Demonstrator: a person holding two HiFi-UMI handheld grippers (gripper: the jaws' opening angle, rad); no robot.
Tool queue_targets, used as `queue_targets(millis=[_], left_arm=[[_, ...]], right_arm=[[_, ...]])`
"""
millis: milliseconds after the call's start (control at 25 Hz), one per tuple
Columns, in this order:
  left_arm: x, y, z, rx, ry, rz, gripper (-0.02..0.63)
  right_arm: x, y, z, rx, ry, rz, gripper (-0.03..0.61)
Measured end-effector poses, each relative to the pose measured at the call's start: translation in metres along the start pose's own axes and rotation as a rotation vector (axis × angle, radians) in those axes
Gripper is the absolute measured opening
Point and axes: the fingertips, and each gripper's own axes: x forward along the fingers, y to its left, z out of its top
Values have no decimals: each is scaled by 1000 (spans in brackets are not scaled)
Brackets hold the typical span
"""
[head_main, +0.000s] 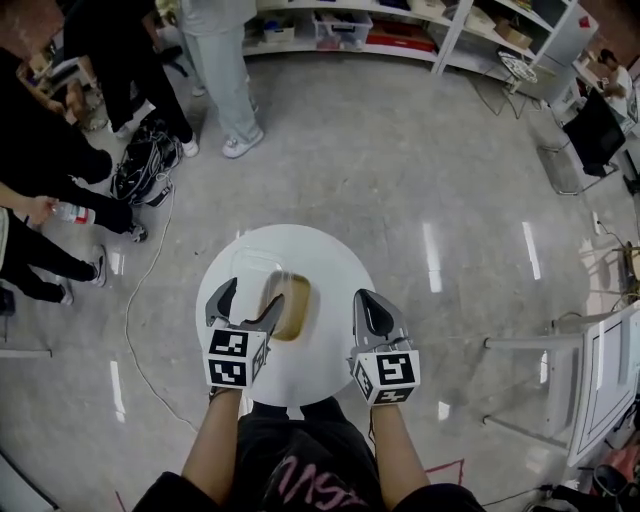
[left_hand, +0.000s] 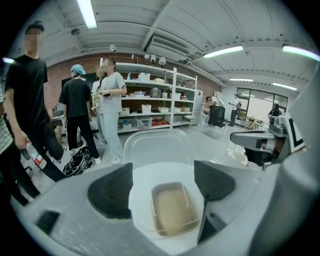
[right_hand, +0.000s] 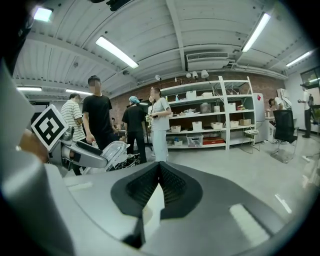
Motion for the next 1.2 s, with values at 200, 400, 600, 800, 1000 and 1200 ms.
queue_targets(millis=[200, 400, 600, 800, 1000, 1200], left_arm=[[-23, 3, 21, 8, -70, 10, 382], [-47, 7, 42, 0, -147, 13, 382], [-70, 16, 66, 21, -218, 20, 382], [-98, 20, 90, 44, -289, 32, 382], [-121, 30, 110, 61, -355, 41, 382], [-135, 39, 124, 81, -398, 45, 382]], right_arm=[[-9, 10, 21, -18, -36, 1, 8], [-17, 25, 42, -45, -64, 17, 8], [-19, 38, 66, -72, -102, 19, 8], [-29, 47, 86, -84, -135, 15, 8], [-32, 57, 104, -105, -135, 18, 8], [-34, 62, 120, -131, -158, 10, 6]])
